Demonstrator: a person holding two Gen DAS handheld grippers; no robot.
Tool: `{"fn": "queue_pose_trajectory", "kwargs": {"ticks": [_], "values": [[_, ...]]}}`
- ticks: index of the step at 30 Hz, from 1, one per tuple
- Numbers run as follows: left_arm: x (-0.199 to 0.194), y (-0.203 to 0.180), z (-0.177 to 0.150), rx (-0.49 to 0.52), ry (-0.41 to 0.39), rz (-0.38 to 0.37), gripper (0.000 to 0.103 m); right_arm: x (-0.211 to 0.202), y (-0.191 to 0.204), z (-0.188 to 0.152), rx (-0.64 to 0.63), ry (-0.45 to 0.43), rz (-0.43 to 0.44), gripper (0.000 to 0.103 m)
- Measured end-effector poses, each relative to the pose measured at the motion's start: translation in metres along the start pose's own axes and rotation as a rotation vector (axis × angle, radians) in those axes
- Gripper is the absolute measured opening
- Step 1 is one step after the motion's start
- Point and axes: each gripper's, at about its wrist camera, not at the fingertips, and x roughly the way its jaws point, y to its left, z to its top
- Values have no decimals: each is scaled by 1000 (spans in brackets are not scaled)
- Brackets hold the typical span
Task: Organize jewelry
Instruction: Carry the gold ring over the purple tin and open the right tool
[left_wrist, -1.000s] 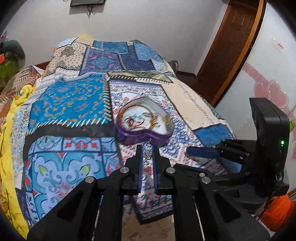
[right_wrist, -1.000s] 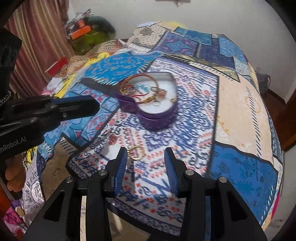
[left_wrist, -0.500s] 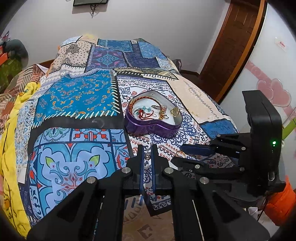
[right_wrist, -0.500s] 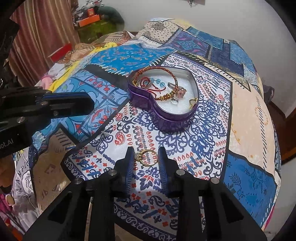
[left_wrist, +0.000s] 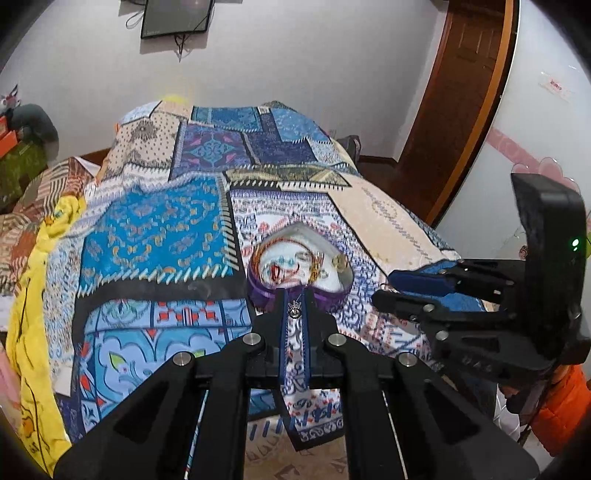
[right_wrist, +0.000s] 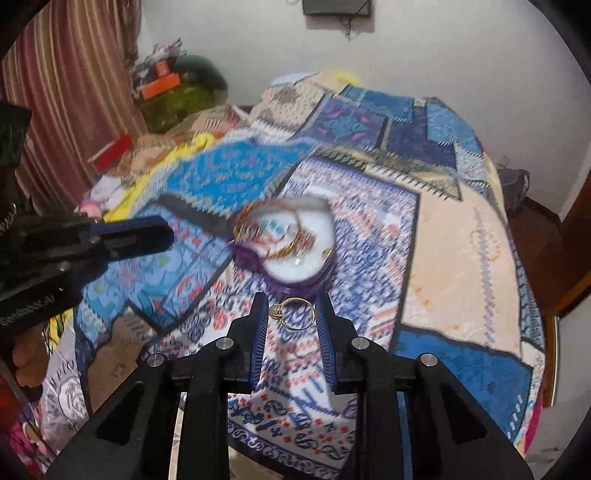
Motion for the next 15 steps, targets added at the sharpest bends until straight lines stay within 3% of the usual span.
{"fn": "queue_pose_trajectory", "kwargs": {"ticks": [7,15], "values": [[3,1,18,3,-35,-6,5,-10,-8,16,32,-65,-6,23],[18,4,29,10,-41,-7,5,5,-11,25,31,-65,8,24]]}}
